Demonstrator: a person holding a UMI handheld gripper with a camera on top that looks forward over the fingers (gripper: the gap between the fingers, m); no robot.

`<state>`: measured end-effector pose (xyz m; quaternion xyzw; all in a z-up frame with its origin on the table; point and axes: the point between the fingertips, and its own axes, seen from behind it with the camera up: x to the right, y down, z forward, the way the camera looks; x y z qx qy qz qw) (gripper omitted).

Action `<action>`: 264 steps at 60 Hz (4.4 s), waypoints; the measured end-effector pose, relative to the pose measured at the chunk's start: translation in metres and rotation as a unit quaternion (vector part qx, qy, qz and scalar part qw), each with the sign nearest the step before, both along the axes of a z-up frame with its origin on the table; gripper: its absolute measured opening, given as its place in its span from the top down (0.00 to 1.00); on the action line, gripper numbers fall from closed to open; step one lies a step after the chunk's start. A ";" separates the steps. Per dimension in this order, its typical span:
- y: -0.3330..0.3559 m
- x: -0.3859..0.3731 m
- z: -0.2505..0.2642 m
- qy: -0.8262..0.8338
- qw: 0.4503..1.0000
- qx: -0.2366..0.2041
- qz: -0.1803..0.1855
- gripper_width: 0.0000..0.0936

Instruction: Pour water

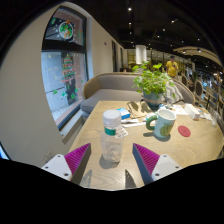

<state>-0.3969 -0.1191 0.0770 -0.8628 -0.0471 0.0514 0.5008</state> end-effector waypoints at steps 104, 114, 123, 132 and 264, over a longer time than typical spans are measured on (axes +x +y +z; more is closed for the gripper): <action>0.205 0.096 0.098 0.830 0.532 -0.047 -0.160 0.55; 0.190 0.088 0.101 0.789 0.593 -0.066 -0.148 0.56; 0.186 0.095 0.132 0.648 0.754 -0.032 -0.100 0.55; 0.191 0.142 0.164 0.442 0.893 0.049 -0.064 0.55; -0.123 0.351 0.119 -0.062 0.991 -0.079 -0.091 0.09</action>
